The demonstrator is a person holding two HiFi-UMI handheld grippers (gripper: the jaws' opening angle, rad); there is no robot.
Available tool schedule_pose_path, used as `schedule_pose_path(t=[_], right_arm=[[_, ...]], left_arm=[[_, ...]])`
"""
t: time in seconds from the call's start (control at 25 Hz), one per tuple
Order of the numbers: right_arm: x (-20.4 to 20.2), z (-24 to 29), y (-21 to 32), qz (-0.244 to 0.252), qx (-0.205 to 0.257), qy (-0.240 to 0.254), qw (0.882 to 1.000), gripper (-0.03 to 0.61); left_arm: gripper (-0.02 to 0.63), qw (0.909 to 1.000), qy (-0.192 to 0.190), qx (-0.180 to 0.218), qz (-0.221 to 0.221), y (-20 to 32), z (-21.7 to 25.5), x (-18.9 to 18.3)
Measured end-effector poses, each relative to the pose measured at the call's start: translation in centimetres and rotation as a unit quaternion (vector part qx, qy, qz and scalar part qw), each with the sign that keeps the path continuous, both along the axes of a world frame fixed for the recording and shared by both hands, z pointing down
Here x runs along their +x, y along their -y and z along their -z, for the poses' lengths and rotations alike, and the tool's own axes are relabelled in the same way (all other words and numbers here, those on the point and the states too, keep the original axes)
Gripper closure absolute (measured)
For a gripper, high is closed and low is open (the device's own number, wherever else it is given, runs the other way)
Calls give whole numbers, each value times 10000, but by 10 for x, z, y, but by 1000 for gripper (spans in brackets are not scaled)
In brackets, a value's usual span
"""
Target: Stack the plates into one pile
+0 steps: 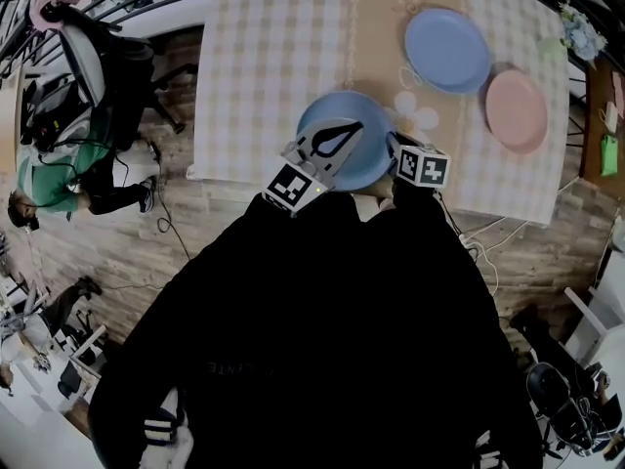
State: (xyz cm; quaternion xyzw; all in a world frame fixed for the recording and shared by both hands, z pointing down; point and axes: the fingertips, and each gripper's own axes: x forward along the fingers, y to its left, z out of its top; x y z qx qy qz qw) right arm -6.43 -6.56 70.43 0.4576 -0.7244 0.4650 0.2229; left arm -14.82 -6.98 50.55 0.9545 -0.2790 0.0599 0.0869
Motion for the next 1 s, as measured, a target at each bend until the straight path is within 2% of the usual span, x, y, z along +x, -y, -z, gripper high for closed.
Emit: schedule_pose_path(t=[0.44, 0.8, 1.0], right_arm=[[65, 27, 10, -575, 8, 299, 9979, 555], [128, 42, 12, -949, 18, 317, 9950, 554], [162, 46, 7, -1194, -27, 346, 9922, 554]], left_arm=[[594, 9998, 36, 160, -116, 3, 18, 43], [594, 9988, -78, 326, -347, 9, 33, 94], [594, 9978, 9, 443, -499, 7, 38, 118]])
